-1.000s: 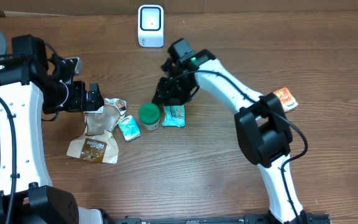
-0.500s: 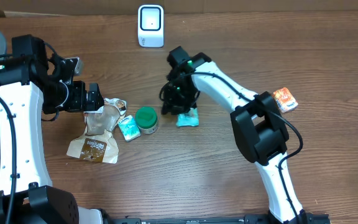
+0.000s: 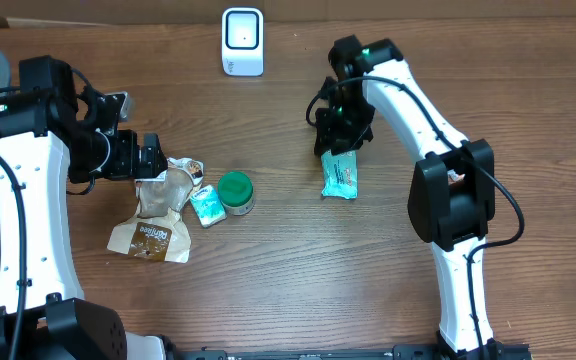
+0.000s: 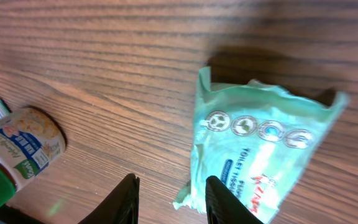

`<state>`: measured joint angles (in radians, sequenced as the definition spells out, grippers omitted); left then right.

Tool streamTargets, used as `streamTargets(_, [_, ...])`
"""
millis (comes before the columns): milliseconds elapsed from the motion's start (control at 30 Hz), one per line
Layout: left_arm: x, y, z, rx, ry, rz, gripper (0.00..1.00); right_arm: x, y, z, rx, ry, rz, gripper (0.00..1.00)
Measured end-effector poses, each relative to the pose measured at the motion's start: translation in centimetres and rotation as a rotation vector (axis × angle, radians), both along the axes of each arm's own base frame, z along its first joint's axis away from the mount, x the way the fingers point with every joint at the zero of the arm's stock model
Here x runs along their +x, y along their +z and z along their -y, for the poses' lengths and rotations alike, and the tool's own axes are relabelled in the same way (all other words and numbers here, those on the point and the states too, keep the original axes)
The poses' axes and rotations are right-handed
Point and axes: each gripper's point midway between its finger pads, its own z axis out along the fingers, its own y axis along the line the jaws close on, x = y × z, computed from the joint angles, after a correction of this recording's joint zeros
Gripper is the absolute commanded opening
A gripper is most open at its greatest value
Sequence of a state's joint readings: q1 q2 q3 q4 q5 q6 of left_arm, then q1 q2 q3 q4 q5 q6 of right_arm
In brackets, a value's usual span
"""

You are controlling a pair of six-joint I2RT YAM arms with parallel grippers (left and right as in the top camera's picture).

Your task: Scan the item barcode

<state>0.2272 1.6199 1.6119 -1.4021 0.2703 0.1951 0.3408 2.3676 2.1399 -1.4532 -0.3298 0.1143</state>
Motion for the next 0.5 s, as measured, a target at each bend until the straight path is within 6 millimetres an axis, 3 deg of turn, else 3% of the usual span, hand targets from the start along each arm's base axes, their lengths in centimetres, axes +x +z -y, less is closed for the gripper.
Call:
streamTargets(233, [0.0, 0.0, 0.0, 0.000, 0.000, 0.000, 1.00, -0.7, 0.3, 2.8, -0.085, -0.052, -0.053, 0.30])
streamTargets(333, [0.0, 0.0, 0.0, 0.000, 0.000, 0.000, 1.00, -1.6, 0.1, 3.7, -0.137, -0.033, -0.082, 0.14])
streamTargets(500, [0.0, 0.0, 0.0, 0.000, 0.000, 0.000, 1.00, -3.8, -1.0, 2.8, -0.211, 0.033, -0.120, 0.10])
